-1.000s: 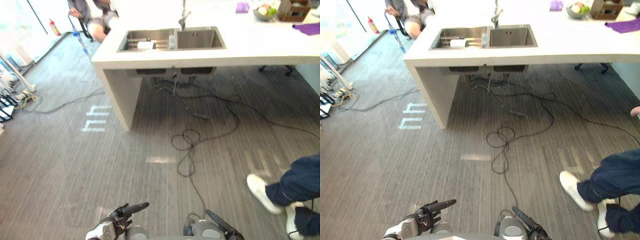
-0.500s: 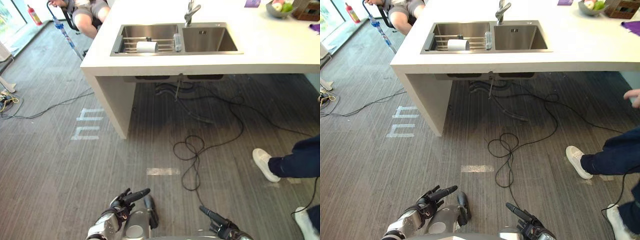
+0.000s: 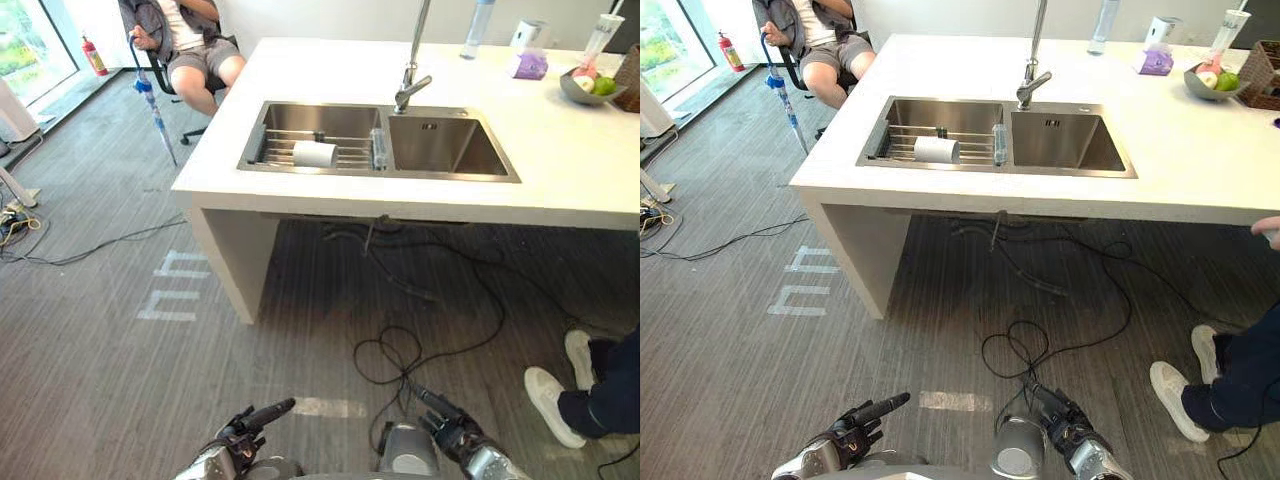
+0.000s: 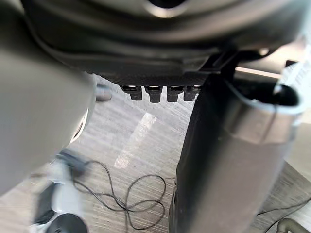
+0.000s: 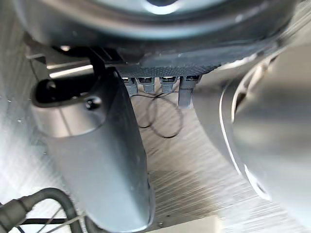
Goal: Walk over to the sink, pick up the cup, carry it to the dishwasher, place the cup inside the dishwasher, then close the dishwasher door
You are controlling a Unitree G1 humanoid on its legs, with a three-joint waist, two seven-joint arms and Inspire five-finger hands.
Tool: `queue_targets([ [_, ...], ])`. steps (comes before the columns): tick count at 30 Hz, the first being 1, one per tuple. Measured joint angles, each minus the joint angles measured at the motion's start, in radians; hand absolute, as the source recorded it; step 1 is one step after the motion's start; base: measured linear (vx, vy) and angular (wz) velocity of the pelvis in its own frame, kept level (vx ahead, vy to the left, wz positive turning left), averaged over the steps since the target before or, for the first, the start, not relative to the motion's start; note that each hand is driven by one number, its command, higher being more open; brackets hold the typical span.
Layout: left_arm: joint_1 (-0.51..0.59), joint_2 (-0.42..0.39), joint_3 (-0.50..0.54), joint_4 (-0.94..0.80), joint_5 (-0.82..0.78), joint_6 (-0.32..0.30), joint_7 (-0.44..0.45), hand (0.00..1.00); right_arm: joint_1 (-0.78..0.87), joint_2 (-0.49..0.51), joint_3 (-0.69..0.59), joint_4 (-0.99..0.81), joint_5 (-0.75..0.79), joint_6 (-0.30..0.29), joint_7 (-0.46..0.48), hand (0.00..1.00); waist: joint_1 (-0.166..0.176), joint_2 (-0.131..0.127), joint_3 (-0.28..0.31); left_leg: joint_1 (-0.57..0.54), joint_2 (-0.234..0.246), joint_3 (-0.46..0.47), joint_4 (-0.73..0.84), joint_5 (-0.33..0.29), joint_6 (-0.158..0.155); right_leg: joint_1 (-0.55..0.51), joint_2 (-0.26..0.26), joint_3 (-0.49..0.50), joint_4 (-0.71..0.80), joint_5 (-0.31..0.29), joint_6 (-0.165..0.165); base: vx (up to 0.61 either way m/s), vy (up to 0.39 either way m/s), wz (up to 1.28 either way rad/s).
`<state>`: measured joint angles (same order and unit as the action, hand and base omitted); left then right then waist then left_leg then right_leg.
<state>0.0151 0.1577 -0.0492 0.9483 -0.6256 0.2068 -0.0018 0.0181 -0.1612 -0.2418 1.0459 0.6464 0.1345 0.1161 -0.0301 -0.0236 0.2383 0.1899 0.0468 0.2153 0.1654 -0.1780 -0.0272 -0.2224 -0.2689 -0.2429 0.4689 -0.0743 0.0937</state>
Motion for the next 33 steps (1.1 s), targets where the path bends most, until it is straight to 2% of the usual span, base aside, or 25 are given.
queue_targets([
  [1,-0.002,0.009,0.003,-0.003,0.000,0.007,-0.001,1.00,0.008,0.018,-0.011,0.000,0.001,0.000,-0.002,1.00,-0.001,-0.025,-0.001,0.003,-0.012,-0.023,0.011,-0.009,-0.018,0.009,-0.004,0.029,-0.056,0.131,0.001,0.40,-0.444,0.89],
  [2,-0.012,-0.003,0.024,0.001,0.000,0.009,0.002,1.00,0.010,0.022,-0.031,-0.004,0.010,-0.008,-0.016,1.00,0.001,-0.008,0.012,0.006,0.014,-0.050,0.042,-0.041,-0.035,0.021,0.015,0.040,-0.038,0.088,0.023,0.33,-0.368,0.59],
  [4,-0.007,-0.027,0.026,-0.004,0.000,0.017,-0.002,1.00,0.022,0.008,-0.032,-0.004,0.021,-0.001,-0.026,1.00,0.006,0.034,-0.003,-0.004,0.071,-0.067,0.056,-0.059,-0.068,0.027,0.063,0.016,-0.036,0.037,0.035,0.30,-0.326,0.29],
  [5,-0.008,-0.033,0.031,-0.004,0.001,0.020,-0.005,1.00,0.027,0.011,-0.032,-0.006,0.021,0.001,-0.024,1.00,0.007,0.045,-0.008,0.000,0.106,-0.067,0.059,-0.069,-0.086,0.030,0.093,-0.001,-0.025,0.006,0.025,0.22,-0.251,0.02],
  [7,-0.005,-0.042,0.048,-0.002,0.001,0.026,-0.009,1.00,0.046,0.025,-0.027,-0.012,0.009,0.021,-0.014,1.00,0.012,0.049,-0.015,0.007,0.153,-0.064,0.056,-0.074,-0.094,0.042,0.135,-0.018,-0.040,-0.021,0.013,0.16,-0.210,-0.05],
  [8,-0.006,-0.049,0.052,-0.002,0.000,0.024,-0.010,1.00,0.059,0.038,-0.027,-0.010,-0.013,0.037,-0.004,1.00,0.013,0.052,-0.020,0.006,0.175,-0.064,0.047,-0.074,-0.090,0.052,0.157,-0.029,-0.065,-0.026,0.017,0.13,-0.172,0.01],
  [9,-0.011,-0.055,0.052,0.000,-0.002,0.020,-0.011,1.00,0.068,0.047,-0.028,-0.003,-0.023,0.046,-0.002,1.00,0.015,0.053,-0.022,0.004,0.183,-0.066,0.040,-0.073,-0.082,0.055,0.167,-0.034,-0.077,-0.026,0.017,0.11,-0.128,0.04],
  [11,-0.030,-0.063,0.051,0.030,-0.007,0.014,-0.022,1.00,0.084,0.036,-0.032,0.017,-0.044,0.079,0.000,1.00,0.013,0.049,-0.023,0.002,0.186,-0.066,0.025,-0.070,-0.047,0.056,0.181,-0.044,-0.095,-0.026,0.017,0.08,-0.096,0.00],
  [13,-0.034,-0.064,0.061,0.047,-0.024,0.007,-0.026,1.00,0.095,0.036,-0.035,0.020,-0.041,0.082,0.004,1.00,0.010,0.050,-0.023,0.000,0.176,-0.063,0.028,-0.057,-0.031,0.057,0.177,-0.040,-0.103,-0.026,0.017,0.08,-0.008,-0.02],
  [14,-0.034,-0.064,0.065,0.054,-0.024,0.004,-0.028,1.00,0.096,0.033,-0.035,0.018,-0.041,0.082,0.009,1.00,0.006,0.049,-0.024,-0.003,0.166,-0.059,0.033,-0.041,-0.033,0.060,0.164,-0.040,-0.107,-0.026,0.017,0.09,0.069,0.08],
  [16,-0.034,-0.064,0.074,0.065,-0.024,-0.008,-0.032,1.00,0.095,0.025,-0.035,0.020,-0.042,0.090,0.014,1.00,0.003,0.047,-0.026,-0.023,0.147,-0.031,0.066,-0.012,-0.049,0.064,0.138,-0.040,-0.114,-0.026,0.016,0.06,0.067,0.18],
  [18,-0.034,-0.076,0.102,0.061,-0.040,-0.037,-0.039,1.00,0.095,0.020,-0.035,0.022,-0.041,0.100,0.014,1.00,0.002,0.046,-0.026,-0.093,0.142,-0.016,0.189,0.006,-0.073,0.079,0.119,-0.045,-0.143,-0.018,0.005,0.04,0.031,0.24],
  [19,-0.034,-0.075,0.119,0.054,-0.045,-0.049,-0.043,1.00,0.096,0.018,-0.034,0.022,-0.041,0.107,0.014,1.00,0.001,0.047,-0.026,-0.143,0.155,-0.015,0.288,0.020,-0.096,0.097,0.122,-0.048,-0.168,-0.013,-0.003,0.04,-0.024,0.34],
  [20,-0.031,-0.073,0.137,0.036,-0.043,-0.059,-0.044,1.00,0.096,0.015,-0.026,0.023,-0.040,0.116,0.013,1.00,-0.001,0.052,-0.020,-0.214,0.188,-0.016,0.442,0.059,-0.137,0.142,0.136,-0.041,-0.213,-0.004,-0.018,0.08,-0.011,0.40],
  [21,-0.031,-0.059,0.140,0.022,-0.042,-0.075,-0.049,1.00,0.096,0.018,-0.025,0.025,-0.041,0.127,0.011,1.00,0.006,0.036,-0.008,-0.271,0.210,-0.010,0.567,0.071,-0.130,0.193,0.133,-0.038,-0.250,0.000,-0.025,0.10,0.002,0.33],
  [22,-0.030,-0.060,0.140,0.019,-0.041,-0.077,-0.055,1.00,0.094,0.012,-0.024,0.029,-0.042,0.137,0.008,1.00,0.010,0.038,-0.005,-0.271,0.206,0.009,0.548,-0.005,-0.116,0.236,0.129,-0.035,-0.277,0.003,-0.029,0.10,0.026,0.18],
  [23,-0.028,-0.063,0.140,0.015,-0.041,-0.078,-0.061,1.00,0.095,0.009,-0.024,0.032,-0.043,0.143,0.007,1.00,0.011,0.037,-0.004,-0.270,0.200,0.030,0.507,-0.032,-0.111,0.258,0.125,-0.033,-0.293,0.005,-0.032,0.09,0.056,0.02],
  [24,-0.009,-0.070,0.139,-0.015,-0.041,-0.082,-0.079,1.00,0.095,0.010,-0.023,0.031,-0.060,0.151,0.007,1.00,0.016,0.036,-0.003,-0.273,0.163,0.062,0.338,-0.037,-0.105,0.283,0.109,-0.019,-0.316,0.003,-0.030,0.07,0.076,-0.20],
  [26,0.009,-0.079,0.148,-0.055,-0.041,-0.085,-0.090,1.00,0.097,0.000,-0.014,0.024,-0.083,0.157,0.006,1.00,0.031,0.042,0.000,-0.268,0.144,0.070,0.174,-0.006,-0.104,0.277,0.105,0.014,-0.318,0.002,-0.028,0.06,0.148,-0.57],
  [27,0.012,-0.091,0.167,-0.073,-0.042,-0.083,-0.089,1.00,0.105,-0.010,-0.005,0.003,-0.083,0.162,0.006,1.00,0.043,0.057,0.004,-0.261,0.150,0.071,0.105,0.008,-0.108,0.275,0.113,0.035,-0.318,0.003,-0.023,0.10,0.234,-0.99],
  [28,0.026,-0.109,0.182,-0.073,-0.042,-0.082,-0.084,1.00,0.112,-0.023,-0.005,-0.018,-0.082,0.165,0.004,1.00,0.047,0.099,0.002,-0.257,0.176,0.076,0.090,0.037,-0.097,0.280,0.139,0.056,-0.314,0.010,0.017,0.15,0.254,-1.12],
  [29,0.028,-0.106,0.181,-0.074,-0.041,-0.076,-0.080,1.00,0.115,-0.027,-0.005,-0.035,-0.078,0.165,-0.001,1.00,0.041,0.108,0.003,-0.256,0.179,0.096,0.114,0.060,-0.075,0.282,0.133,0.072,-0.307,0.019,0.033,0.18,0.263,-0.86],
  [30,0.026,-0.106,0.179,-0.073,-0.040,-0.072,-0.078,1.00,0.123,-0.027,-0.004,-0.046,-0.077,0.165,-0.002,1.00,0.039,0.107,0.002,-0.252,0.176,0.105,0.118,0.076,-0.070,0.281,0.126,0.075,-0.307,0.023,0.035,0.18,0.243,-0.57],
  [31,0.024,-0.112,0.177,-0.073,-0.038,-0.069,-0.078,1.00,0.133,-0.022,-0.004,-0.056,-0.067,0.163,-0.004,1.00,0.034,0.105,0.001,-0.243,0.160,0.115,0.119,0.100,-0.037,0.282,0.108,0.076,-0.302,0.017,0.052,0.16,0.238,-0.25],
  [33,0.024,-0.115,0.170,-0.072,-0.038,-0.066,-0.078,1.00,0.150,-0.019,-0.005,-0.063,-0.045,0.155,-0.010,1.00,0.029,0.088,-0.015,-0.228,0.118,0.126,0.092,0.092,-0.023,0.270,0.066,0.054,-0.285,0.003,0.069,0.20,0.211,-0.01],
])
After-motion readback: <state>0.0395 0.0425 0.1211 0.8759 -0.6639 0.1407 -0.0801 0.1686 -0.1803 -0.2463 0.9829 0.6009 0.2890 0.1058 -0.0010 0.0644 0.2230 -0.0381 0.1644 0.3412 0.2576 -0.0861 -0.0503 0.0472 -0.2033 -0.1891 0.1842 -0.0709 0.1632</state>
